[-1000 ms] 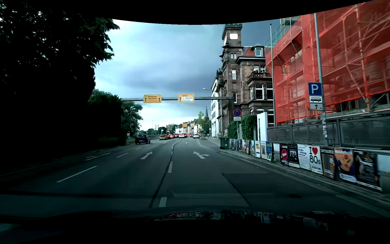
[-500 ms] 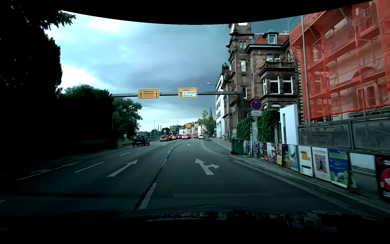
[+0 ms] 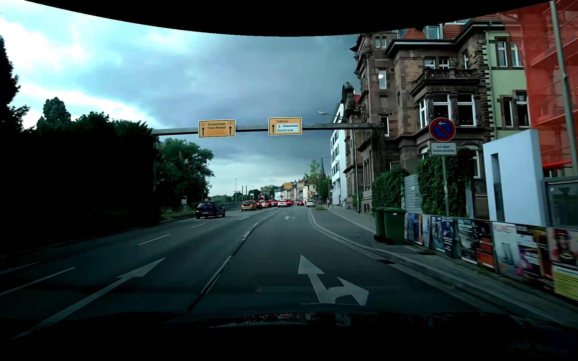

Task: Follow the waypoints while adhering to traffic rules and regulations

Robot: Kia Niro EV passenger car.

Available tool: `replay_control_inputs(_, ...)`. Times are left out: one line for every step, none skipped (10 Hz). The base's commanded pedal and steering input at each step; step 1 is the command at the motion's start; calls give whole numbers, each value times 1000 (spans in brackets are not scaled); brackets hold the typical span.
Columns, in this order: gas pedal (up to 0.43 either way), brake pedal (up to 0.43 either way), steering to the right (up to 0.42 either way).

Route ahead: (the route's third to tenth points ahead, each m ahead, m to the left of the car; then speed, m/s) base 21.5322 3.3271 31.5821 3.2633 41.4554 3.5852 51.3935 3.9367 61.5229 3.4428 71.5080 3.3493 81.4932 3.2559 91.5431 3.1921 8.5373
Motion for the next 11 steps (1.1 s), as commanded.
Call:
replay_control_inputs(0,0,-37)
replay_control_inputs(0,0,-37)
replay_control_inputs(0,0,-35)
replay_control_inputs(0,0,-31)
replay_control_inputs(0,0,-26)
replay_control_inputs(8,0,-20)
replay_control_inputs(20,0,-16)
replay_control_inputs(20,0,-14)
replay_control_inputs(20,0,-8)
replay_control_inputs(20,0,-6)
replay_control_inputs(20,0,-5)
